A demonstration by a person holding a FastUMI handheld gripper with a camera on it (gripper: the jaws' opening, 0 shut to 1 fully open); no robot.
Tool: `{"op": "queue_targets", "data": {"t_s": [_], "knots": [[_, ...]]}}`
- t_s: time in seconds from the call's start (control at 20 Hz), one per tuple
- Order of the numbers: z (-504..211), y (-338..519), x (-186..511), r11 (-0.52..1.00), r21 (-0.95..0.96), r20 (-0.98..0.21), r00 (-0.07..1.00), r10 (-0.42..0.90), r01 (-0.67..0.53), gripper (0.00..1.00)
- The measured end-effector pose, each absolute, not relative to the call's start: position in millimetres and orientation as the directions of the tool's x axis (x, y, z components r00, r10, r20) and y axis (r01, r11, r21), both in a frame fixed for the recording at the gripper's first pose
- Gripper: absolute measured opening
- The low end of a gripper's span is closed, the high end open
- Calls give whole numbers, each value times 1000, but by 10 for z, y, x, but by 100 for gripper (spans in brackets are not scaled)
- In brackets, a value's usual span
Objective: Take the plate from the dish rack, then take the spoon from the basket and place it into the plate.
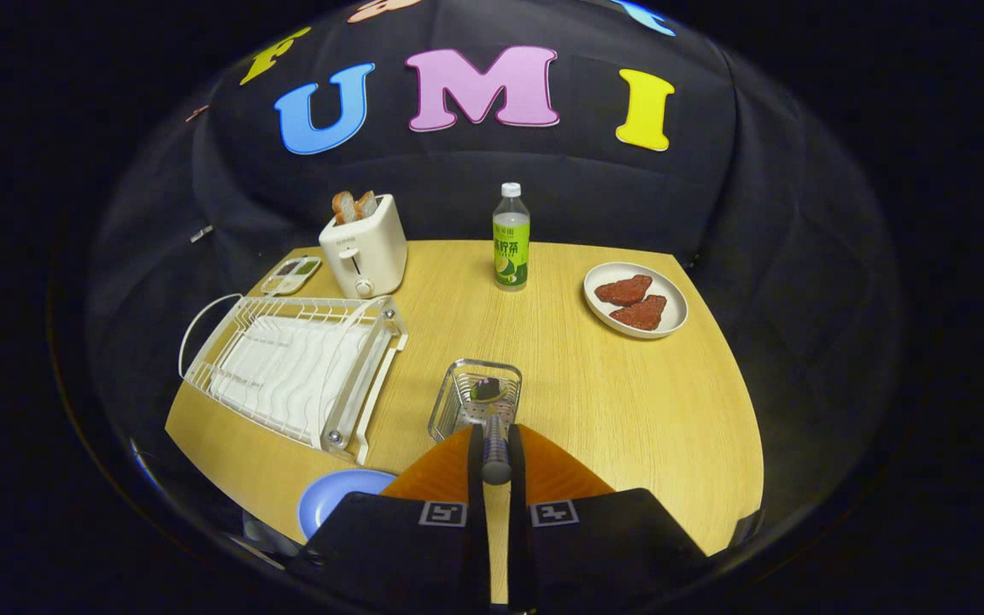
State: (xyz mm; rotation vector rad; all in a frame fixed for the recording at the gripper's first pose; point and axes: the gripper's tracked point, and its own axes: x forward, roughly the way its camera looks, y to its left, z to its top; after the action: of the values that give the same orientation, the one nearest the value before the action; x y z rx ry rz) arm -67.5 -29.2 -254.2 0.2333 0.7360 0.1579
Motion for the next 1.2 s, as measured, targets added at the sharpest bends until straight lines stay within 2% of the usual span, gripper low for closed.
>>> {"op": "queue_targets", "data": {"t_s": [0.25,0.5,0.9,1.2], "knots": [[-2124,-240,-871,941,326,-593,756,276,-88,12],[-1997,16,-1315,911,365,-590,710,384,-189,12],[-2568,334,-1962,895,348,-673,590,447,-280,12],[-3075,567,-2030,894,355,-700,557,448,-274,12]]}}
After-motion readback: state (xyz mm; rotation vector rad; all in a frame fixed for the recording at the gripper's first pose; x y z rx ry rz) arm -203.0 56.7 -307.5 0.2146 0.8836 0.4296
